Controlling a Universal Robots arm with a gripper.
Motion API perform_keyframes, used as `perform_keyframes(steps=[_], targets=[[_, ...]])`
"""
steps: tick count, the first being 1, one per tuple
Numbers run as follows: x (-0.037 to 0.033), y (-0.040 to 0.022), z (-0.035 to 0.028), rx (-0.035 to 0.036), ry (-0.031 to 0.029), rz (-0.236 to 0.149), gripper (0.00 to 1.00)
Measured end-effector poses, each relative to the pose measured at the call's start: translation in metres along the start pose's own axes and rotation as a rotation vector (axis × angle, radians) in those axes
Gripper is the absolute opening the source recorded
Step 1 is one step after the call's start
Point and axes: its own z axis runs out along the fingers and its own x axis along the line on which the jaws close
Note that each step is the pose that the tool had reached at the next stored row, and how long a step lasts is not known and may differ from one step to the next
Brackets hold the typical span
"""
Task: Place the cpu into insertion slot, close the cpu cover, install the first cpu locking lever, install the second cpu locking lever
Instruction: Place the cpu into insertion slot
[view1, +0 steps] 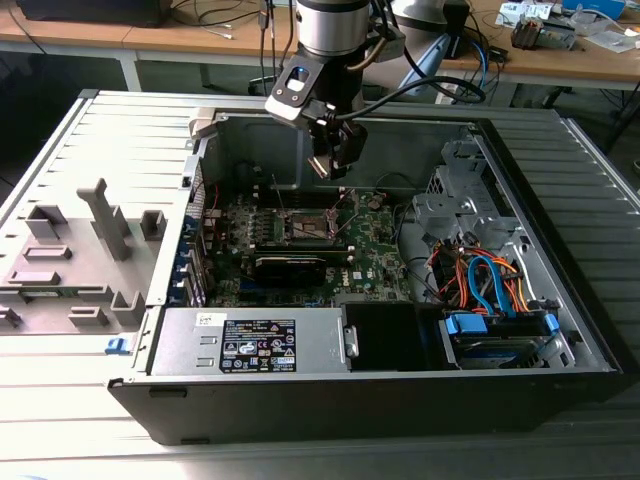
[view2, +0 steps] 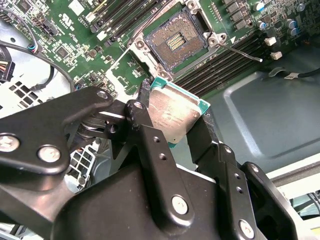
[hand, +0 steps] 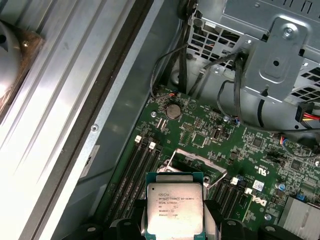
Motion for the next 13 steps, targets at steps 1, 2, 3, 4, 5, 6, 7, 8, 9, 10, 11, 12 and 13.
perform_keyframes(steps=[1, 2, 3, 4, 5, 6, 7, 8, 9, 10, 11, 12, 13], targets=[[0.0, 0.0, 0.0, 0.0, -0.0002, 0.001, 0.54], [0.0, 0.0, 0.0001, -0.0001, -0.0003, 0.003, 0.54], [0.0, 0.0, 0.0001, -0.0001, -0.0004, 0.004, 0.54], [0.0, 0.0, 0.0001, -0.0001, -0.0005, 0.005, 0.54], [0.0, 0.0, 0.0001, -0.0001, -0.0006, 0.006, 0.54], [0.0, 0.0, 0.0002, -0.0001, -0.0007, 0.008, 0.54], [0.0, 0.0, 0.0002, -0.0002, -0.0008, 0.008, 0.54], [0.0, 0.0, 0.0002, -0.0002, -0.0007, 0.009, 0.54], [0.0, 0.0, 0.0002, -0.0002, -0.0009, 0.01, 0.54], [0.0, 0.0, 0.0003, -0.0002, -0.0009, 0.011, 0.54], [0.0, 0.0, 0.0003, -0.0002, -0.001, 0.012, 0.54], [0.0, 0.0, 0.0003, -0.0003, -0.0011, 0.013, 0.54], [0.0, 0.0, 0.0003, -0.0003, -0.0012, 0.014, 0.54]])
